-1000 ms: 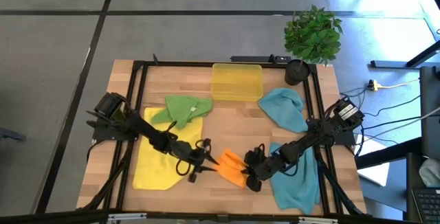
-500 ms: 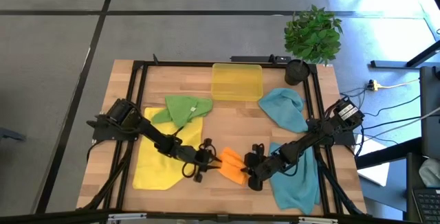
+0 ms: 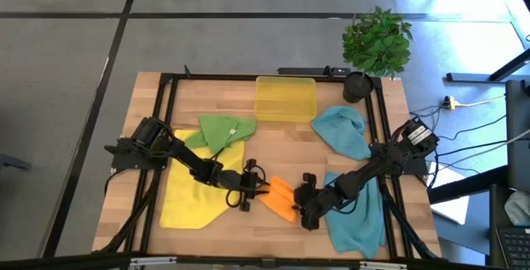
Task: Fold microfiber towels
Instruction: Fold the orange microfiber cloth, then put the folded orange microfiber cloth into the yellow bin
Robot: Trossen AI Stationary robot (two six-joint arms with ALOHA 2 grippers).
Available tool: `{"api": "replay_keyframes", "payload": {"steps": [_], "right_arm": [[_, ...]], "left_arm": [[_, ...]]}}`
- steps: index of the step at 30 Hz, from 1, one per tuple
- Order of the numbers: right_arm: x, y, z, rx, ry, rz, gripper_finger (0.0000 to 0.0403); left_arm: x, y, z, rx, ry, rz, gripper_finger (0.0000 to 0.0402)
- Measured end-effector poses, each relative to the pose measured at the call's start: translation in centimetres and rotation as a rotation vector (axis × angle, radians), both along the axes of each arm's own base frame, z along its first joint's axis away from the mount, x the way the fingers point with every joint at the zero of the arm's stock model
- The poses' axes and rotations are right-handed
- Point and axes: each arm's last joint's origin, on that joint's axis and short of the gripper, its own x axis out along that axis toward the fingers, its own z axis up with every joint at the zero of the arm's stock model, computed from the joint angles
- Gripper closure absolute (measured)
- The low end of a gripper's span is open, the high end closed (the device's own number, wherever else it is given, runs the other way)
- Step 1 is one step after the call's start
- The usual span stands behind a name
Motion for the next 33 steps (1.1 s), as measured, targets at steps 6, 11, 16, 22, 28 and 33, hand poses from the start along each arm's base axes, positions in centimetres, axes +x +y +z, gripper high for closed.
{"api": "replay_keyframes", "payload": {"steps": [6, 11, 16, 22, 28, 33], "right_arm": [[0.3, -0.1, 2.1, -0.195, 0.149, -0.049, 0.0148], [0.6, -0.2, 4.6, -0.313, 0.221, -0.122, 0.0137], [0.3, -0.3, 6.4, -0.400, 0.249, -0.206, 0.0136], [-0.1, 2.0, 6.6, -0.383, 0.141, -0.142, 0.0136], [0.1, 5.1, 7.2, -0.321, -0.033, -0.014, 0.0136], [0.3, 5.9, 6.4, -0.365, -0.086, -0.012, 0.0136]], "left_arm": [[-0.1, 0.0, -0.1, -0.002, 0.015, -0.014, 0.0294], [-0.1, 0.0, -0.1, -0.002, 0.015, -0.014, 0.0294], [-0.1, 0.0, -0.1, 0.041, 0.010, 0.007, 0.0294], [-0.4, -0.4, 1.3, 0.191, -0.044, 0.100, 0.0294], [-0.7, -2.1, 4.3, 0.194, -0.139, 0.047, 0.0294], [-0.9, -4.8, 5.4, 0.272, -0.171, -0.062, 0.0294]]}}
